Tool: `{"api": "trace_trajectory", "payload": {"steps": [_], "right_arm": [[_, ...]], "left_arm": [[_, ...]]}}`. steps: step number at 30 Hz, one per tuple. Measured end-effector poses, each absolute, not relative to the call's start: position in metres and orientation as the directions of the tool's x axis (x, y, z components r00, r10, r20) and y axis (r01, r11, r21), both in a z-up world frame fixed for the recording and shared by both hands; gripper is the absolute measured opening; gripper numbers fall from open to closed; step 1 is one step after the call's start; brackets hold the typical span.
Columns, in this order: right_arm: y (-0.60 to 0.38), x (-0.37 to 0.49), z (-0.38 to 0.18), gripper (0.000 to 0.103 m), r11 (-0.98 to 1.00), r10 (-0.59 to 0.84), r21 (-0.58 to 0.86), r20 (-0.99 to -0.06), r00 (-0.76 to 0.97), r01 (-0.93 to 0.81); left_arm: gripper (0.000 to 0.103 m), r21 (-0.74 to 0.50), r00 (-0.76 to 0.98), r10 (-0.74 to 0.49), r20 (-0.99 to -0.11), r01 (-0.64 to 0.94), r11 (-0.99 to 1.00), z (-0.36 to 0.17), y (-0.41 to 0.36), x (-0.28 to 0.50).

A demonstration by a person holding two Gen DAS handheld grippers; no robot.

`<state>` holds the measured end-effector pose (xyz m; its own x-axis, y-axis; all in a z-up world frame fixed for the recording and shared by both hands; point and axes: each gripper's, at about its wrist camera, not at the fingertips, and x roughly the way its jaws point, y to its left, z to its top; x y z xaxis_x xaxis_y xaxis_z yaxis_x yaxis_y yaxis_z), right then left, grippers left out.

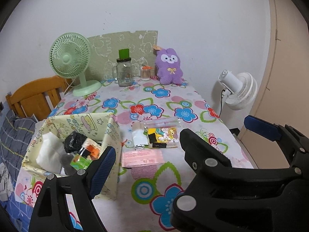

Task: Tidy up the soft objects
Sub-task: 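Withdraw both grippers from the box back over the bed, then reach the right gripper to the yellow cartoon-print bag and grasp it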

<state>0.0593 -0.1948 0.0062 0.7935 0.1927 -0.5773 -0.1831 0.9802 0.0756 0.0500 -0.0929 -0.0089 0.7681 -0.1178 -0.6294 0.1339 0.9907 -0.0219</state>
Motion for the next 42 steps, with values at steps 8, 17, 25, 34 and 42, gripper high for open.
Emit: {"api": "trace_trajectory", "payload": {"steps": [8,17,25,34,42], "right_arm": [[-0.205,0.071,-0.011,0.101,0.981,0.191,0.088,-0.607,0.771,-0.174],[-0.213,0.094,-0.034,0.101,0.983,0.178,0.084,-0.644,0.744,-0.162],[-0.218,0.114,-0.053,0.101,0.982,0.187,0.098,-0.665,0.723,-0.164],[-0.22,0.134,-0.072,0.101,0.979,0.199,0.106,-0.693,0.692,-0.175],[-0.219,0.148,-0.086,0.101,0.979,0.192,0.091,-0.716,0.671,-0.183]], "left_arm": [[0.088,-0.018,0.741,-0.118,-0.661,0.141,0.99,-0.026,-0.102,0.062],[0.088,-0.031,0.695,-0.113,-0.71,0.129,0.991,-0.05,-0.111,0.082],[0.088,-0.037,0.667,-0.095,-0.739,0.1,0.994,-0.067,-0.114,0.101],[0.088,-0.052,0.621,-0.074,-0.78,0.053,0.997,-0.087,-0.114,0.116],[0.088,-0.065,0.573,-0.066,-0.817,0.022,0.998,-0.104,-0.112,0.126]]}}
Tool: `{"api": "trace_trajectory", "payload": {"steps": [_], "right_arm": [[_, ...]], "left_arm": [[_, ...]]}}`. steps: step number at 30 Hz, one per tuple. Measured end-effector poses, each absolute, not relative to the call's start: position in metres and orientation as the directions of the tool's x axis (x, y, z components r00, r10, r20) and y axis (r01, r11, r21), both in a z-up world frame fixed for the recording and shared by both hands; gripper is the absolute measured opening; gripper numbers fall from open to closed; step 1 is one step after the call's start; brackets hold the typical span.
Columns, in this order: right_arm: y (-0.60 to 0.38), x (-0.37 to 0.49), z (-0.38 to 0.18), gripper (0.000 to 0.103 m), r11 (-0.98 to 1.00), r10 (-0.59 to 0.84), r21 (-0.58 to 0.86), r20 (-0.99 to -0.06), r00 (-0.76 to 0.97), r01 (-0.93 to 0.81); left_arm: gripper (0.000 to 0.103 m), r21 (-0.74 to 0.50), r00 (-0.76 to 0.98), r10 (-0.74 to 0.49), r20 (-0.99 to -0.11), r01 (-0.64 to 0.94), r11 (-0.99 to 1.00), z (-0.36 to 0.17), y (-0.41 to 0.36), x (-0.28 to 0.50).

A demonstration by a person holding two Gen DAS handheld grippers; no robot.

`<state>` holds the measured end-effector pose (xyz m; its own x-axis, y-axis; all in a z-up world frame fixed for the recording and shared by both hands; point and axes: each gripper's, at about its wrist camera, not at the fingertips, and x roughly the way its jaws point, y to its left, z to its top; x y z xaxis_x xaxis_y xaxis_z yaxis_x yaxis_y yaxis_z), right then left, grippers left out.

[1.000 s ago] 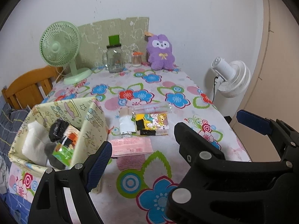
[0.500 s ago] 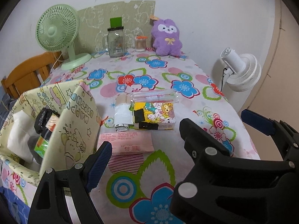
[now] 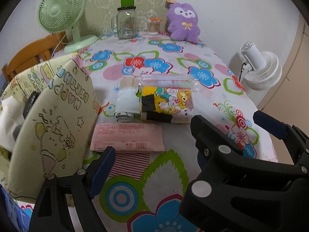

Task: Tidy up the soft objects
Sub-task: 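Reach the right gripper to the yellow cartoon-print bag and grasp it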

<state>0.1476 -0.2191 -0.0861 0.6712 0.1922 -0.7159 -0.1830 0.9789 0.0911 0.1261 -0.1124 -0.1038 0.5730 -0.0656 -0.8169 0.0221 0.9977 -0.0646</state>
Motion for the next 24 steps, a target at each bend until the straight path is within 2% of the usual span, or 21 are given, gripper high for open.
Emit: {"api": "trace_trajectory", "payload": {"steps": [9,24], "right_arm": [[-0.217,0.16,-0.098,0.101,0.977,0.196,0.092,-0.737,0.647,-0.191],[-0.21,0.176,-0.103,0.1,0.964,0.229,0.084,-0.738,0.635,-0.251]], "left_arm": [[0.088,-0.057,0.549,-0.057,-0.834,0.016,0.998,-0.115,-0.11,0.139],[0.088,-0.077,0.537,-0.118,-0.835,0.098,0.992,-0.118,-0.109,0.154]]}}
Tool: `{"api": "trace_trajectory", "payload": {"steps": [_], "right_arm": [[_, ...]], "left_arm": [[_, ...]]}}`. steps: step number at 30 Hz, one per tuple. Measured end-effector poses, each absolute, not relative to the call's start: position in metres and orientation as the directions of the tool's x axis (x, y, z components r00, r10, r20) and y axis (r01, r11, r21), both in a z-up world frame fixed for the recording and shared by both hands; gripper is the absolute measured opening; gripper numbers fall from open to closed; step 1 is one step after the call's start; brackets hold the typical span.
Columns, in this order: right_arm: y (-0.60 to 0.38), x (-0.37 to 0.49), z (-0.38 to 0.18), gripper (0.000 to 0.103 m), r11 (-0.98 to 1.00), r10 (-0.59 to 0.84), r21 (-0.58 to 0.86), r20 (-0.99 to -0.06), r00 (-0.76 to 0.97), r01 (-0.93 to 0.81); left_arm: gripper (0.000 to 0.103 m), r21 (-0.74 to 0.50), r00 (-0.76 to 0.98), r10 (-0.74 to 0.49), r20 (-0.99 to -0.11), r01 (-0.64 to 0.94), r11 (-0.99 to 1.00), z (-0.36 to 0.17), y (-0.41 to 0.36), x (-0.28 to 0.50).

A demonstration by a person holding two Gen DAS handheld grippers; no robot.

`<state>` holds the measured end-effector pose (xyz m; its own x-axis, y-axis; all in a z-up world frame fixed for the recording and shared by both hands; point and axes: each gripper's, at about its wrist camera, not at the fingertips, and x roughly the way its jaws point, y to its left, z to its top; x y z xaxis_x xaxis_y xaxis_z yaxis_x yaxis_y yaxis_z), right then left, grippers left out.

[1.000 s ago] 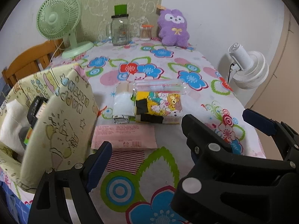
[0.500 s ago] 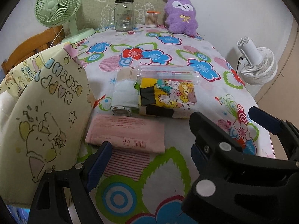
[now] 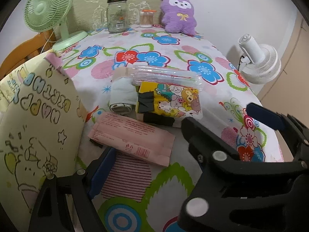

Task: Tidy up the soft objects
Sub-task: 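Reach the right gripper to the yellow cartoon-print bag and grasp it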

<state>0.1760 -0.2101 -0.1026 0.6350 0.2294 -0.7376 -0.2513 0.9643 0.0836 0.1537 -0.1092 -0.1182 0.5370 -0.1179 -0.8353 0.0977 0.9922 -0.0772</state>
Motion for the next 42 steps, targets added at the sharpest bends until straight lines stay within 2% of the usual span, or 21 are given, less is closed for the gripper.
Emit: {"api": "trace_trajectory", "payload": {"steps": [9,21,23,24,34,42], "right_arm": [[-0.197,0.187,-0.102,0.1,0.941,0.278,0.073,-0.725,0.63,-0.33],[-0.185,0.207,-0.116,0.1,0.92,0.321,0.098,-0.742,0.588,-0.379],[-0.185,0.21,-0.119,0.08,0.916,0.329,0.104,-0.75,0.574,-0.389],[-0.184,0.211,-0.122,0.067,0.911,0.333,0.107,-0.76,0.557,-0.398],[-0.189,0.206,-0.121,0.056,0.916,0.316,0.083,-0.752,0.578,-0.394],[-0.205,0.192,-0.107,0.056,0.929,0.288,0.053,-0.725,0.626,-0.366]], "left_arm": [[0.088,-0.054,0.539,-0.118,-0.834,0.132,0.99,-0.112,-0.111,0.155],[0.088,-0.037,0.52,-0.076,-0.851,0.085,0.996,-0.122,-0.105,0.164],[0.09,-0.041,0.518,-0.084,-0.851,0.094,0.995,-0.122,-0.106,0.164],[0.091,-0.037,0.518,-0.084,-0.851,0.099,0.994,-0.122,-0.106,0.164],[0.098,-0.04,0.524,-0.1,-0.846,0.126,0.991,-0.121,-0.11,0.161],[0.098,0.0,0.525,-0.044,-0.85,0.084,0.996,-0.124,-0.114,0.166]]}}
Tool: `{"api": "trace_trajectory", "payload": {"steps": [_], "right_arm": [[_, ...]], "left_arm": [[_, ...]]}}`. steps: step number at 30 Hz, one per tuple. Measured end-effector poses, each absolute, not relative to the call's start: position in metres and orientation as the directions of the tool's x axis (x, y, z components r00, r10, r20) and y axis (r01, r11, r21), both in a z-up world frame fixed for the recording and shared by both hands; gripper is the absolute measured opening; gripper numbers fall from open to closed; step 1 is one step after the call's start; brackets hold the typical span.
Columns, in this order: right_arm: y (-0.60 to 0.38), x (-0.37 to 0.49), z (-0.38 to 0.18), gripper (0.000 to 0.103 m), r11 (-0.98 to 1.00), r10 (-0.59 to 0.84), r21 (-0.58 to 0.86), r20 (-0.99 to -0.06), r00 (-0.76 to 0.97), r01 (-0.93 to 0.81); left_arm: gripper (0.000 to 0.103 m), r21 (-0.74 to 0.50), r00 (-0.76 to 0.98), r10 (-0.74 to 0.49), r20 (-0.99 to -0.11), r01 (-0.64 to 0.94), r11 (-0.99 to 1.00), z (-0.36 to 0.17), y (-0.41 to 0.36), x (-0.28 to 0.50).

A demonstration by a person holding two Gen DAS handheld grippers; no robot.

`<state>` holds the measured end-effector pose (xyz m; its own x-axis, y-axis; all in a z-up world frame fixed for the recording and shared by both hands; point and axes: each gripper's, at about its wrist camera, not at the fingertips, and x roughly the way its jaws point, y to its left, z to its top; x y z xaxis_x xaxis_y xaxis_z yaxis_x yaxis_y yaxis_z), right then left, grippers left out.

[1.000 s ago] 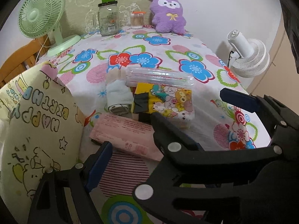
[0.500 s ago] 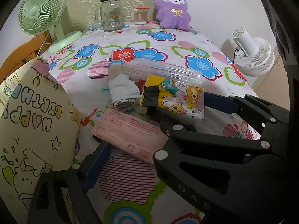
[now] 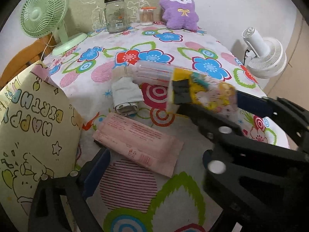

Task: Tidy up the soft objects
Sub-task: 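Reach the right gripper to the yellow cartoon-print bag and grasp it, then lift the yellow bag with the right gripper while the left gripper grasps the pink packet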

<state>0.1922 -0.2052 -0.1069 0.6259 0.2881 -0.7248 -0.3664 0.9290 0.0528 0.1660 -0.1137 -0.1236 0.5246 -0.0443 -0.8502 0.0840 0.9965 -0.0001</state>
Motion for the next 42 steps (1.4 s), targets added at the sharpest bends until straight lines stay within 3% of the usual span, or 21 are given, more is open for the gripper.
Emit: {"api": "trace_trajectory", "payload": {"steps": [7,35,42], "right_arm": [[-0.22,0.191,-0.105,0.056,0.945,0.276,0.081,-0.72,0.636,-0.318],[-0.189,0.162,-0.118,0.056,0.883,0.364,0.112,-0.775,0.517,-0.455],[-0.196,0.154,-0.111,0.056,0.91,0.318,0.076,-0.756,0.571,-0.407]], "left_arm": [[0.098,0.025,0.535,-0.017,-0.844,0.07,0.997,-0.124,-0.117,0.172],[0.098,-0.013,0.527,-0.093,-0.845,0.154,0.988,-0.119,-0.111,0.121],[0.098,-0.006,0.527,-0.075,-0.847,0.132,0.991,-0.119,-0.111,0.125]]}}
